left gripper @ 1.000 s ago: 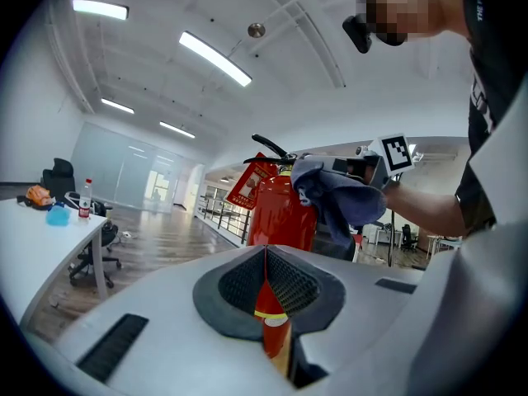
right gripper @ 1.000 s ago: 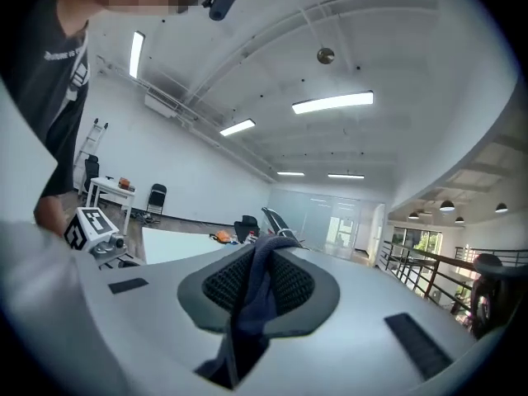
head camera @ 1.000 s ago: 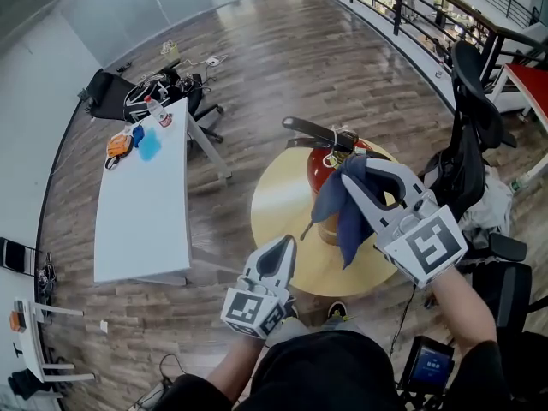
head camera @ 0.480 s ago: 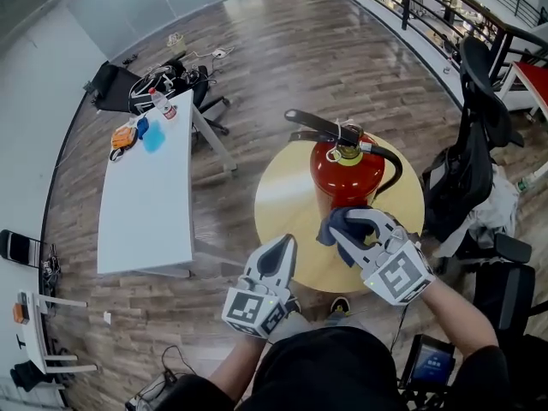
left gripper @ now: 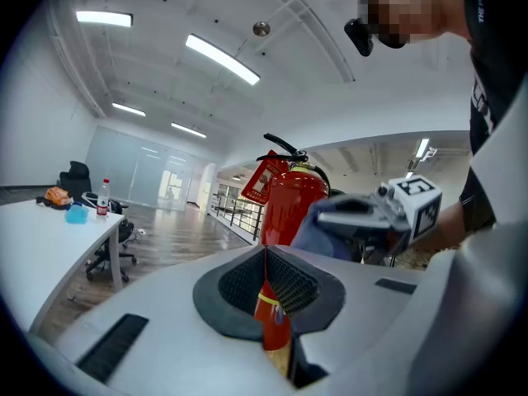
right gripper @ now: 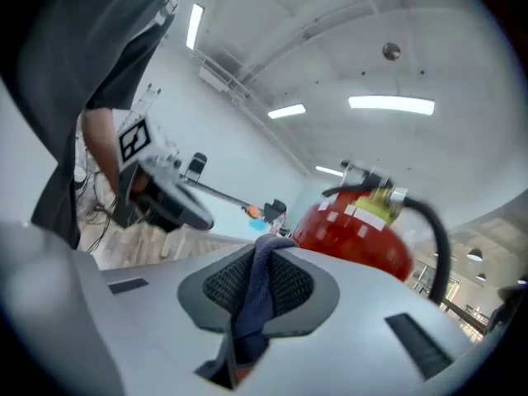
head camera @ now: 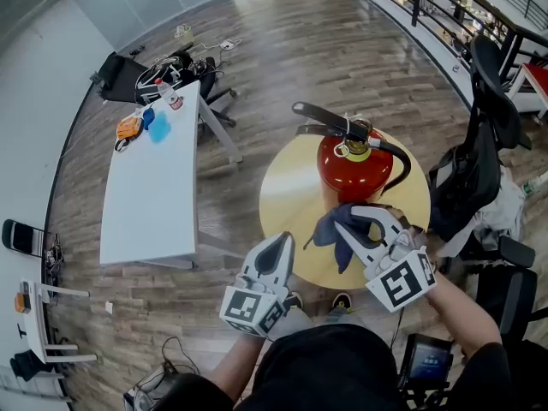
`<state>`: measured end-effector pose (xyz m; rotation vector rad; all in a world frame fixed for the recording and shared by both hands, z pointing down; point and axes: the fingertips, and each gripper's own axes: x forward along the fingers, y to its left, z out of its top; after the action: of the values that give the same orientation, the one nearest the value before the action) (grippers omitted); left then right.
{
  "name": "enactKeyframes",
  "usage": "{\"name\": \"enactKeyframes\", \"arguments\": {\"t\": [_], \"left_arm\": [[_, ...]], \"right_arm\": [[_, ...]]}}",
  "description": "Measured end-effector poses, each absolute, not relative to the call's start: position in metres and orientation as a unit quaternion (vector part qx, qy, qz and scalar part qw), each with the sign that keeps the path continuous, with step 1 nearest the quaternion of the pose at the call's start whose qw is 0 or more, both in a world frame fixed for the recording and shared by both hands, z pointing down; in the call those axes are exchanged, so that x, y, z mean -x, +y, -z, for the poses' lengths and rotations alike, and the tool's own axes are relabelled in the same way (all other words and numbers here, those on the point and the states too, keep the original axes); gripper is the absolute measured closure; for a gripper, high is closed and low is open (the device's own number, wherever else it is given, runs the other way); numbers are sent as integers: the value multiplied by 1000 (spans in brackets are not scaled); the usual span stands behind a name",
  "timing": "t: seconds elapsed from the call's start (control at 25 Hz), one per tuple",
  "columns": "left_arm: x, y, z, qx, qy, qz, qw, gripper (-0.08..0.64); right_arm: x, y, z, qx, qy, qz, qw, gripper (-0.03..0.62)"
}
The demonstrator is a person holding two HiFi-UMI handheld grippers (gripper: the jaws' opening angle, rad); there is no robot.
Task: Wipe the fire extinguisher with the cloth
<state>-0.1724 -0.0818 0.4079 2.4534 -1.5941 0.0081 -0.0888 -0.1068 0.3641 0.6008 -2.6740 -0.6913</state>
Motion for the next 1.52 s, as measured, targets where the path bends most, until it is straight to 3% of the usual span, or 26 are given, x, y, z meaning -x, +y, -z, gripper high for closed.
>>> {"name": "enactKeyframes", "arguments": {"t": [0.16,0.28,0.84,0.96,1.28,1.52], "left_arm": [[175,-83,-405,-831,-546,1,106,535],[175,-83,-403,-830,-548,4,103,535],[186,-78,-416,-821,-560,-15,114,535],[188,-75,-420,-818,-562,-20,117,535],[192,-67,-425,-815,-567,-27,120,535],[204,-62,-428,-810,-573,-24,126,535]], "right_arm": [[97,-114,-280,-209,-948,223,89,540],[96,-116,-286,-208,-949,207,115,540],[99,-108,-549,-165,-877,326,311,540],[99,-108,-571,-164,-852,391,308,540],[92,-109,-661,-132,-820,368,418,540],[95,-111,-648,-156,-802,373,439,540]]}}
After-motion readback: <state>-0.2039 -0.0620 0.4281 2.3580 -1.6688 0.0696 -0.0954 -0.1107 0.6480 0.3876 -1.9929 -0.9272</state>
